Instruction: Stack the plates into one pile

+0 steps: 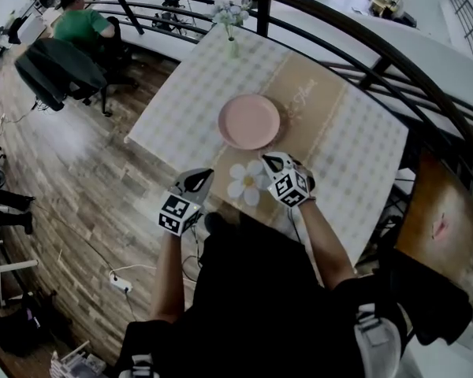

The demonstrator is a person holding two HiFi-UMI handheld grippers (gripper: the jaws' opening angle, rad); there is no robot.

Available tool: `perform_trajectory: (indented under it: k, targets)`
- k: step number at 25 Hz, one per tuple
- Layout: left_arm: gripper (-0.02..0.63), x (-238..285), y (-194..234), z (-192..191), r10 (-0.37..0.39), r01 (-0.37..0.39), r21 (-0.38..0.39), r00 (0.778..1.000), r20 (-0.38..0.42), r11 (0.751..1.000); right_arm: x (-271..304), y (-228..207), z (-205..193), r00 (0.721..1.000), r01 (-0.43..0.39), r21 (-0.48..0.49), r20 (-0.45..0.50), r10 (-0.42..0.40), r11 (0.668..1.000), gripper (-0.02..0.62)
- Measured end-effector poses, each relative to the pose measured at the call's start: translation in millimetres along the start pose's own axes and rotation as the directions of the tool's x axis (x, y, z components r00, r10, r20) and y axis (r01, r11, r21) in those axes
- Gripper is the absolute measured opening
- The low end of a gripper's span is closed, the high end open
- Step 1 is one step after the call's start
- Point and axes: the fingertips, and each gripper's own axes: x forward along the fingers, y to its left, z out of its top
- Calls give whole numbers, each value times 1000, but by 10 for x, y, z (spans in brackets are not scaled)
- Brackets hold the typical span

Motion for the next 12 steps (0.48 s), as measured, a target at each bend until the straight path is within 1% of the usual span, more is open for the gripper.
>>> perform_trajectory:
  k: [6,12]
  targets:
    - [0,52,20,83,-21,21,21,1000,0,1000,-152,56,17,999,-6,67,45,3,998,-3]
    - [0,118,-40,138,-36,36,37,999,-7,999,-277,52,-61,998,2,111,55,-8,994,-3]
